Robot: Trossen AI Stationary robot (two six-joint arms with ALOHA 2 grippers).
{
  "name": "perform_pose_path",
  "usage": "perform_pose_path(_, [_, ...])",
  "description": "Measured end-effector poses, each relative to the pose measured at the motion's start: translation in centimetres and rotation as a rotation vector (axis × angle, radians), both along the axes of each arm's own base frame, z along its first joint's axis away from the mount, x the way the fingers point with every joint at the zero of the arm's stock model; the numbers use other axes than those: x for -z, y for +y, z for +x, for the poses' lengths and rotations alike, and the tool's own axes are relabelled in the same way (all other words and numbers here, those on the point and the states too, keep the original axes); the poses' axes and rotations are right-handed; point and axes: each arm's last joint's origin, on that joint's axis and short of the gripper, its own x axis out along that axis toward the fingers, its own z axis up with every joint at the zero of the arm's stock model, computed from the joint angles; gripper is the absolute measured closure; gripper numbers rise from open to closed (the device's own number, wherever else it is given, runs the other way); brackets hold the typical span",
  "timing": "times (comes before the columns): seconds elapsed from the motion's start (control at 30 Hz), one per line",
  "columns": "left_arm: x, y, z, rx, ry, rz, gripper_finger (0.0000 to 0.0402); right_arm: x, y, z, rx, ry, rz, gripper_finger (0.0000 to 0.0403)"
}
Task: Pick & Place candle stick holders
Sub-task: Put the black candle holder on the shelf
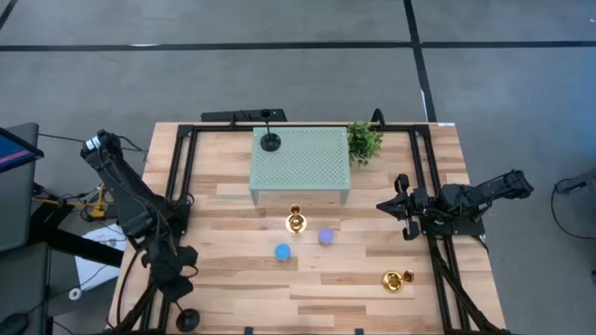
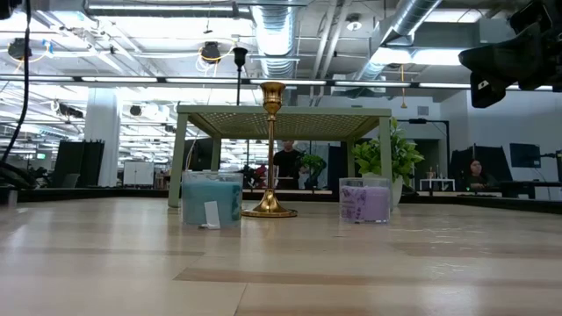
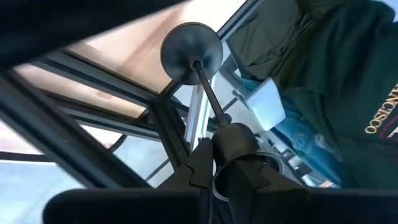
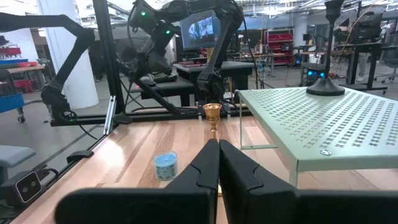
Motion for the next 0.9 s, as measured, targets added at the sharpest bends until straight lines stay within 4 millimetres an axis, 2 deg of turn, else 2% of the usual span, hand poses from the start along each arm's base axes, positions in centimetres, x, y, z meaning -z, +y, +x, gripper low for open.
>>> perform_pose_path(0.27, [-1.3,2.4,-0.4,-0.074,-0.043,-0.053,0.0382,0.0,0.0,0.0,-0.002,0.000,-0.001,0.0403])
perform_pose_path(0.53, [-3.3,4.5,0.3,-0.154,-0.322,-0.038,0.0382,0.0,0.0,0.0,-0.002,0.000,-0.001,0.0403])
perform_pose_path(0.77, [-4.3,5.8,0.9,-0.199,-0.346,-0.047,0.0382,0.0,0.0,0.0,0.000,0.000,-0.004,0.0403])
perform_pose_path(0.9, [-4.3,6.4,1.3,-0.168,-0.430,-0.009,0.0382,0.0,0.0,0.0,0.001,0.000,-0.010,0.0403])
